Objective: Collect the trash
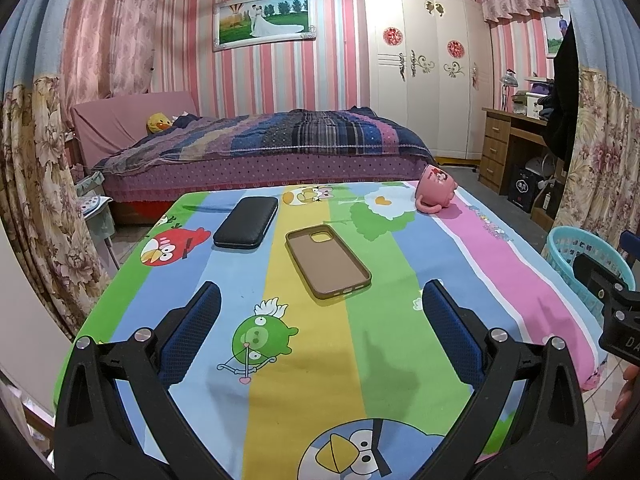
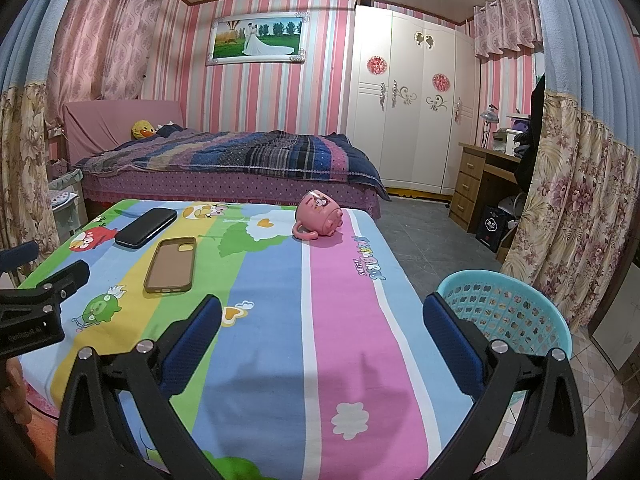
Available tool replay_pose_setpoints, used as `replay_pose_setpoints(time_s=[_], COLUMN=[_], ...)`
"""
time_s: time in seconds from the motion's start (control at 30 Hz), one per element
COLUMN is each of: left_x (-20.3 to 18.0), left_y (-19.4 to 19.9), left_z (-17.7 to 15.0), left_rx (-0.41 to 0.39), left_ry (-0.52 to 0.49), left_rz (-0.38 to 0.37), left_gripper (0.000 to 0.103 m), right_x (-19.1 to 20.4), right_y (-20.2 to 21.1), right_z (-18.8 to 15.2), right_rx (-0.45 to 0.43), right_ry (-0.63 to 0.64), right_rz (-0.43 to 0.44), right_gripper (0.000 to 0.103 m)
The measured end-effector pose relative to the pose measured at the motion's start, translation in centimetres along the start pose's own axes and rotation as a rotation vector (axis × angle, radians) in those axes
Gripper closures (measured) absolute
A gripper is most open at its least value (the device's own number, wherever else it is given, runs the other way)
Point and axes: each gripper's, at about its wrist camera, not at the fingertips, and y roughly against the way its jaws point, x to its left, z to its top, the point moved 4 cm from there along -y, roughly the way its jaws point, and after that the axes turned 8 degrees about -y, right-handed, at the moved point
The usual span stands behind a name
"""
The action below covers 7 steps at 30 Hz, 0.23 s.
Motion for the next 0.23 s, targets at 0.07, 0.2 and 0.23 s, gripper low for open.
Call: replay_pose_setpoints(time_s=[0.07,0.2,0.23], left_x=[0.02,-0.08,-0.08], left_y=[-0.03,-0.03,-0.04], left_z=[0.02,-0.05,-0.06], left_rx=[0.001,0.001,0.002], left_ry=[0.001,0.000,0.001], left_rz=[-0.002,-0.003,-0.003], left_gripper=[0.006,0.006,0.006], right_x=[0.08,0.07,0.09], right_y=[0.01,0.00,0.01], right_z=[0.03,0.01,0.02], right_rx=[-0.001,0.000,-0.001], right_ry=[0.000,0.000,0.000], right_rz=[0.000,0.000,0.000], right_gripper=[0.005,0.005,0.005])
